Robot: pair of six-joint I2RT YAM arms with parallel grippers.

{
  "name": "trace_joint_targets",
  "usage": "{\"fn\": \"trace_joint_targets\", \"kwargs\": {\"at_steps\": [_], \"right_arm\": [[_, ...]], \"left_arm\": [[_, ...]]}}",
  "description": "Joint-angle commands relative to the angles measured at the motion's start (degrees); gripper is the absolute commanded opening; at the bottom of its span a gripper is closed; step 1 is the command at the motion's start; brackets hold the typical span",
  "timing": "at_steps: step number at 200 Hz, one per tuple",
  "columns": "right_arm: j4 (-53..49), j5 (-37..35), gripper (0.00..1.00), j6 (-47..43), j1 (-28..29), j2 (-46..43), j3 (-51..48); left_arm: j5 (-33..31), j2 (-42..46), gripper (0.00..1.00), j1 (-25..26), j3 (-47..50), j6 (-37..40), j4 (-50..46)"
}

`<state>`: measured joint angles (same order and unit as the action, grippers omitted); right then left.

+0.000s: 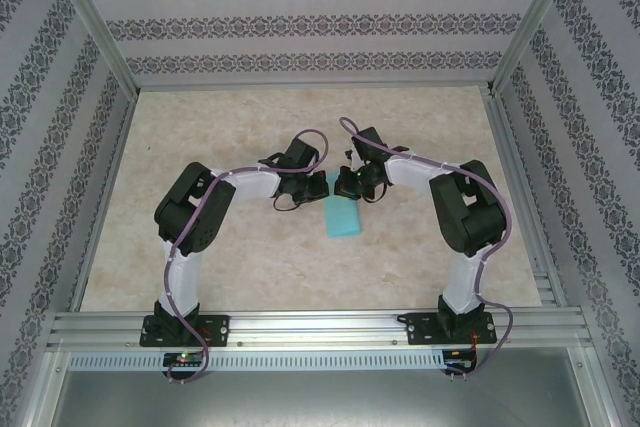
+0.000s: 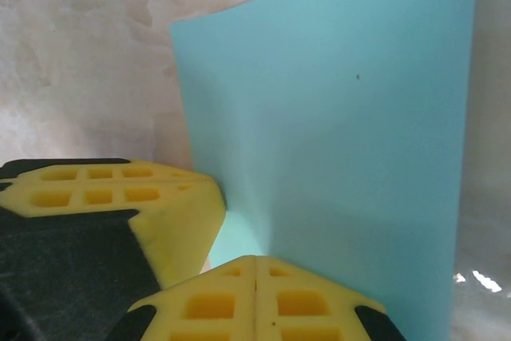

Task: Fold a paper plane with a square sheet of paper (pick it up from the middle)
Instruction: Fold the square sheet of paper in half at the center of the table.

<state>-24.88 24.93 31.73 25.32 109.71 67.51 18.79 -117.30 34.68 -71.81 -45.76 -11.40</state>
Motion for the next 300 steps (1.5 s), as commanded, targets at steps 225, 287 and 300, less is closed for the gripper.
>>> {"fn": "trace_joint_targets", "kwargs": {"at_steps": [225, 287, 300], "right_arm": [[5.9, 2.0, 0.07, -5.2, -10.5, -6.6, -11.4], [12.6, 4.5, 0.08, -0.1, -4.8, -7.4, -6.4], [12.7, 4.9, 0.08, 0.5, -3.7, -4.4, -4.7]], "left_arm": [[-7.1, -7.8, 0.0, 0.2, 2.7, 0.4, -12.2], [-6.0, -8.2, 0.0, 0.2, 2.4, 1.1, -11.9], [-6.0, -8.3, 0.0, 0.3, 2.4, 1.2, -11.9]]}}
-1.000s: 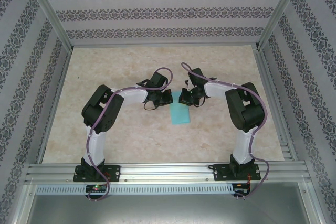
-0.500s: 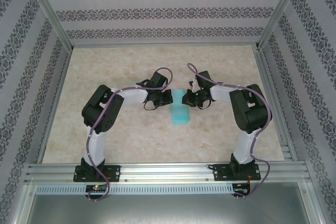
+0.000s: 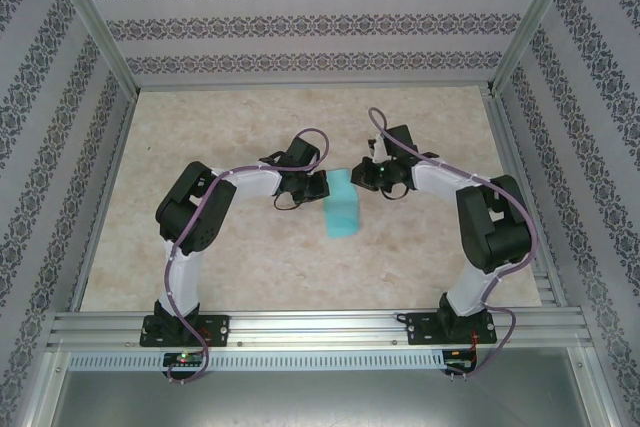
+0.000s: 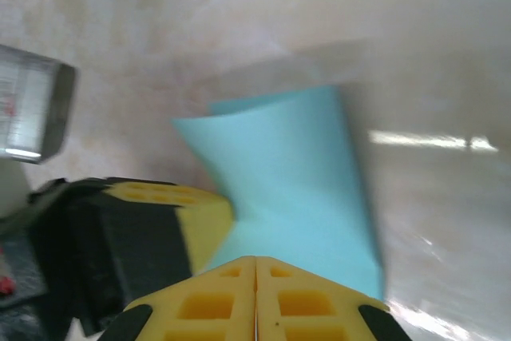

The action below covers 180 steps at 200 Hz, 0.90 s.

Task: Fold a paper plane with a square sheet of paper (pick it up from the middle)
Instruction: Fold the square sheet of paper in half at the center of the table.

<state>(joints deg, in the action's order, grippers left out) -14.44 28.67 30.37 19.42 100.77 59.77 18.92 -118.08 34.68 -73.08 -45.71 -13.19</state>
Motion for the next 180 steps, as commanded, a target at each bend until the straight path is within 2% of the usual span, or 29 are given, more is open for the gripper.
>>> {"fn": "trace_joint_targets", "kwargs": {"at_steps": [1, 51, 112, 138, 180], "right_arm": [[2.4, 1.2, 0.08, 1.9, 2.2, 4.8, 3.1], [5.9, 1.4, 0.06, 3.6, 2.1, 10.7, 4.3], [7.2, -5.3, 0.06, 5.4, -3.8, 12.4, 0.9], [5.1, -10.3, 0.05, 3.7, -4.7, 8.9, 0.4], [7.1, -8.3, 0.06, 3.2, -2.1, 1.2, 0.5]], "left_arm": [[-6.1, -7.5, 0.0, 0.3, 3.6, 1.2, -10.1], [-5.8, -7.7, 0.0, 0.2, 3.6, 1.5, -10.5], [-6.3, -8.1, 0.0, 0.1, 3.7, 2.3, -11.6], [-5.2, -8.0, 0.0, 0.2, 3.6, 2.5, -11.4], [-4.9, -8.2, 0.0, 0.1, 3.3, 2.6, -11.3]]}}
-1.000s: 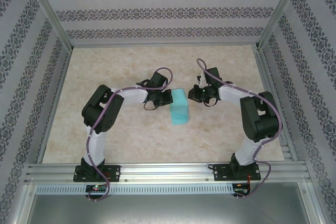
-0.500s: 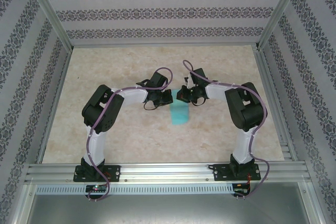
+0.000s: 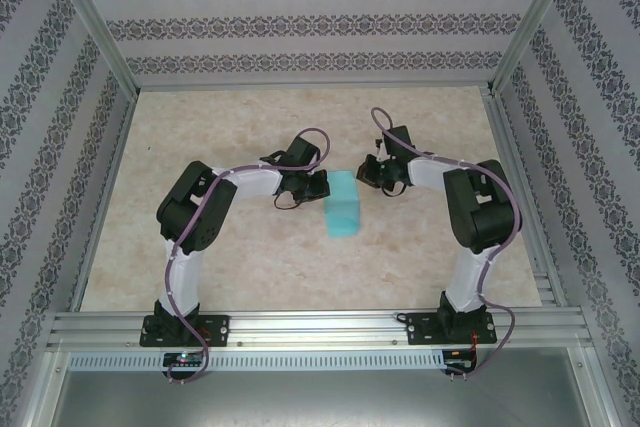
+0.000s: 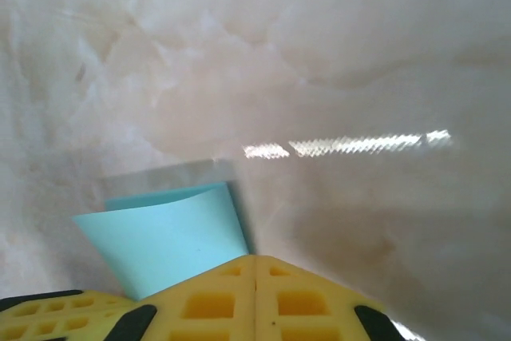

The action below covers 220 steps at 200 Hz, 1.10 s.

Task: Fold a paper plane with a square sheet of paper (pick it up from the middle)
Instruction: Fold the square sheet of paper in half at the center of the table.

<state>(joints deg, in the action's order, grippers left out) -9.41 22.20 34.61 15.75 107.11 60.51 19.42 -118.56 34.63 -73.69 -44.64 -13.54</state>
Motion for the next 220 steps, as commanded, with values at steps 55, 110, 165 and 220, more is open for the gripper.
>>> {"fn": "trace_joint_targets", "kwargs": {"at_steps": [55, 110, 165, 220], "right_arm": [[3.8, 5.1, 0.07, 1.6, 4.4, 3.5, 4.3], [3.5, 2.7, 0.07, 2.4, 1.8, 7.7, 5.4], [2.6, -2.5, 0.06, 3.4, -2.5, 5.9, 5.3], [2.8, 2.9, 0.08, 2.6, 0.3, -4.4, -1.1]], "left_arm": [[-5.4, -7.8, 0.0, 0.2, 4.0, 1.4, -11.2], [-5.8, -7.7, 0.0, 0.2, 4.7, 1.5, -11.3], [-5.7, -7.6, 0.0, 0.2, 5.1, 1.5, -11.1], [-5.5, -7.7, 0.0, 0.2, 5.0, 1.5, -10.7]]}}
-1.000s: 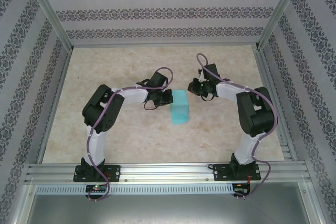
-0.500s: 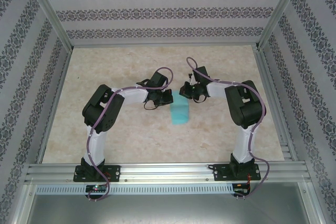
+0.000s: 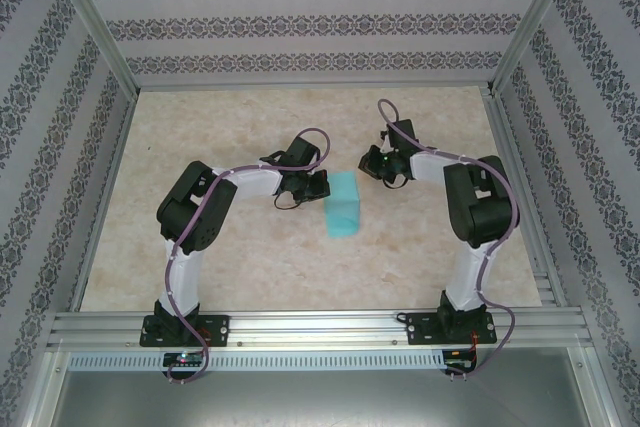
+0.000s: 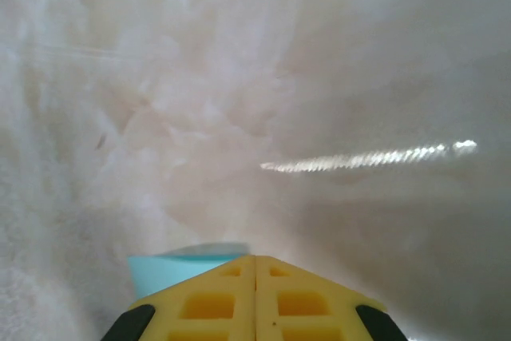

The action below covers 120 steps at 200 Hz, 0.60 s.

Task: Fold a paper plane with a square sheet of paper (pick it up from the middle)
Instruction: Fold the square sheet of paper in half at the center of the table.

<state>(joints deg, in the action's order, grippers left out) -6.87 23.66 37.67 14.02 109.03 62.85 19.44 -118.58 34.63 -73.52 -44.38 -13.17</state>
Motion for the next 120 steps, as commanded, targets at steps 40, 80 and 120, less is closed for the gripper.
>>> {"fn": "trace_joint_targets", "kwargs": {"at_steps": [40, 80, 120], "right_arm": [[-1.1, 7.2, 0.08, -0.6, 6.3, -8.6, -9.2], [-0.8, 9.5, 0.08, -0.6, 7.7, -8.8, -13.0], [-2.9, 10.3, 0.09, -2.5, 7.7, -8.1, -13.4]], "left_arm": [[-5.6, -7.7, 0.0, 0.2, 4.8, 1.3, -10.8], [-5.6, -7.7, 0.0, 0.2, 4.7, 1.2, -10.8], [-5.6, -7.7, 0.0, 0.2, 4.8, 1.2, -10.8]]}}
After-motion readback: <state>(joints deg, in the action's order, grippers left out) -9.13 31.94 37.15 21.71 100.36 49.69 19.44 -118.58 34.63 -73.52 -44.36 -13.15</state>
